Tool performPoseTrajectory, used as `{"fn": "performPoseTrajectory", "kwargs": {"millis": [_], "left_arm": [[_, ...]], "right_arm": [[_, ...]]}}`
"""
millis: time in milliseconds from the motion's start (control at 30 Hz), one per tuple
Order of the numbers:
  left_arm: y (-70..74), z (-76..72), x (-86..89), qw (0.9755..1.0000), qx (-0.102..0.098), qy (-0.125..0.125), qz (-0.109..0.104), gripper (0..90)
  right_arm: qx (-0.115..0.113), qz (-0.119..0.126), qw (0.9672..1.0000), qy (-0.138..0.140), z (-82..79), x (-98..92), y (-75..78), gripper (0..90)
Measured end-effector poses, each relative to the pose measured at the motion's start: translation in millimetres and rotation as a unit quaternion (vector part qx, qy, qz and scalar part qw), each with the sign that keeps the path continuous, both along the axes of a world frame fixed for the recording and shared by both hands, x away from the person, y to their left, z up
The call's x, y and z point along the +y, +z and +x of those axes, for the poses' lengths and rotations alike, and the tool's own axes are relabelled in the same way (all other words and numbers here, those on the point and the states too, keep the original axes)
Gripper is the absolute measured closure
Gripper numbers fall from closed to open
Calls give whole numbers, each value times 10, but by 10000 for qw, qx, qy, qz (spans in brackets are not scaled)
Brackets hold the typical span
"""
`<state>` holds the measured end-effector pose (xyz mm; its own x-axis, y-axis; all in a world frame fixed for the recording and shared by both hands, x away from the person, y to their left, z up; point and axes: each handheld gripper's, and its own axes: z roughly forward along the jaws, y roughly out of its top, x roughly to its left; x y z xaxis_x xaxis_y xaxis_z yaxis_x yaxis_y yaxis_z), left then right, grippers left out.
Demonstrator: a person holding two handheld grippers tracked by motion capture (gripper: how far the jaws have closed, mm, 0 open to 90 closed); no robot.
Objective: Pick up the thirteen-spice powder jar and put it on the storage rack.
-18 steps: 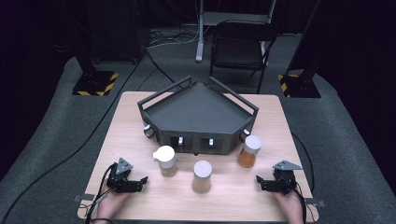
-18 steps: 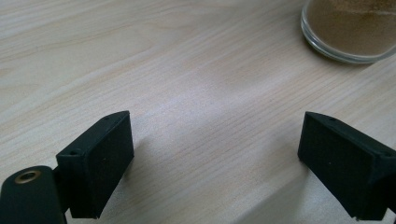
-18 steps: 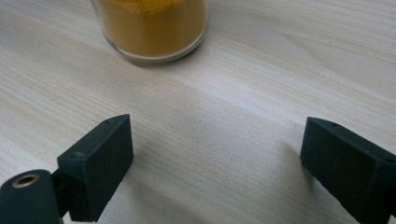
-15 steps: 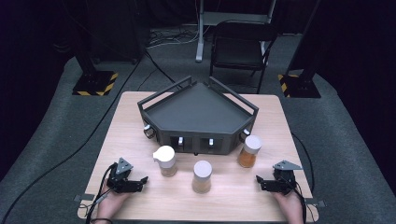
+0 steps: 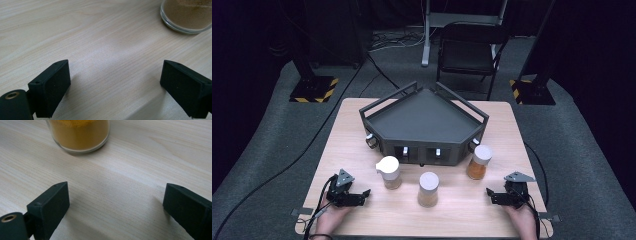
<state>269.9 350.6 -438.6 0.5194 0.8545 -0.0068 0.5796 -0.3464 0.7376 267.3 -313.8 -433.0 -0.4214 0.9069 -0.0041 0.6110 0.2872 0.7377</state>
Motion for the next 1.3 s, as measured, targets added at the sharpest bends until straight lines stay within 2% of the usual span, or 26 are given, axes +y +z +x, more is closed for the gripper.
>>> {"fn": "performPoseTrajectory", "kwargs": {"millis": [1300], "left_arm": [[0, -11, -9, 10000, 13, 31, -5, 74]], "right_arm": [[15, -8, 10000, 11, -1, 10, 2, 47]]}}
